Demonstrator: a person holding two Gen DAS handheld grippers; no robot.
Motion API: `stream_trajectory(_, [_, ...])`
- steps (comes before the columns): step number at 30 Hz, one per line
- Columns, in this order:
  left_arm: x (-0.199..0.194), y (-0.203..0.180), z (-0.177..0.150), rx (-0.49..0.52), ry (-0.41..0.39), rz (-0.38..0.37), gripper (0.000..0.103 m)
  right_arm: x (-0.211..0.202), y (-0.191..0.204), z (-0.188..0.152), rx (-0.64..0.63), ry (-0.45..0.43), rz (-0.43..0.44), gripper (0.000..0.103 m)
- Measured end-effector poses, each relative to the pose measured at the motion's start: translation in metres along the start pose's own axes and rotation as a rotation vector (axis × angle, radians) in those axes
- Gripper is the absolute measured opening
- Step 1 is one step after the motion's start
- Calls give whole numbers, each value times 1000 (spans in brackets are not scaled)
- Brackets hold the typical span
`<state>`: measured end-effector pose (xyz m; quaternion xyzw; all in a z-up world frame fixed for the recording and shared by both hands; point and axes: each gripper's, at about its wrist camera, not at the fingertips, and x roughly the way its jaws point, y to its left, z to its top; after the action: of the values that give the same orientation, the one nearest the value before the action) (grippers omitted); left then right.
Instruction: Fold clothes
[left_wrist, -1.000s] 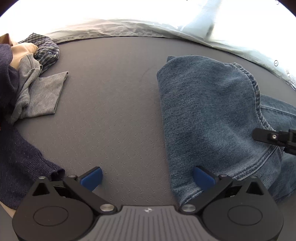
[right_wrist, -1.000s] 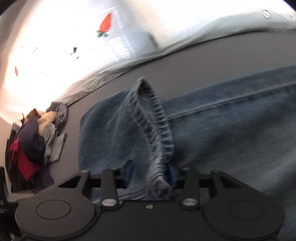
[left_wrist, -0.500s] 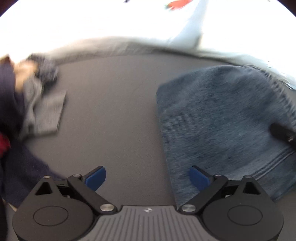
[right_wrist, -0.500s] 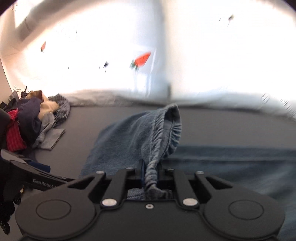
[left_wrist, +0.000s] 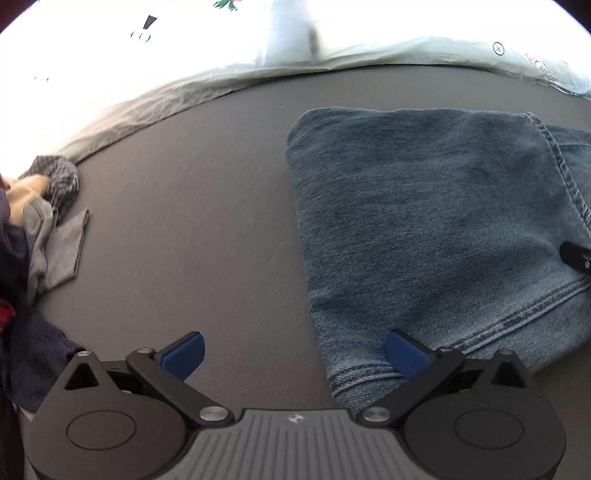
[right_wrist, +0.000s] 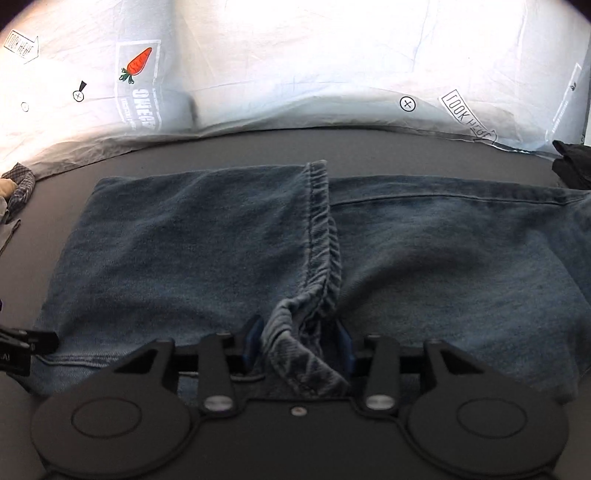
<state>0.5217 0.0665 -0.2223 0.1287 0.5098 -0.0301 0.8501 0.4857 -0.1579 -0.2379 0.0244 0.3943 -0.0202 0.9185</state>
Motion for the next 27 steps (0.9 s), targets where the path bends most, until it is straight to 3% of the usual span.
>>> stream_trajectory(5, [-2, 3, -12, -58, -33, 8, 103, 2, -8, -3, -63, -8, 35, 59])
stream_trajectory(8, [0, 6, -11, -134, -15, 18, 103, -4, -16, -2, -93, 46, 35, 79])
stream_trajectory(9, [-1, 5, -11, -154, -10, 26, 103, -7, -20, -3, -90, 63, 38, 81])
stream_trajectory(14, [-18, -12, -16, -167, -18, 97, 103, -42, -48, -24, -88, 51, 99, 83])
stream_trajectory(17, [-37, -23, -19, -154, -37, 64, 103, -65, -64, -36, -127, 56, 52, 83])
stream_trajectory(19, [-47, -27, -18, -143, -59, 42, 103, -76, -87, -37, -60, 47, 38, 84])
stream_trajectory(23, [-57, -40, -6, -158, -48, 46, 103, -90, -155, -32, 272, 11, 79, 90])
stream_trajectory(27, [-56, -54, 12, -130, -50, 7, 103, -92, -211, -32, 464, -64, -22, 101])
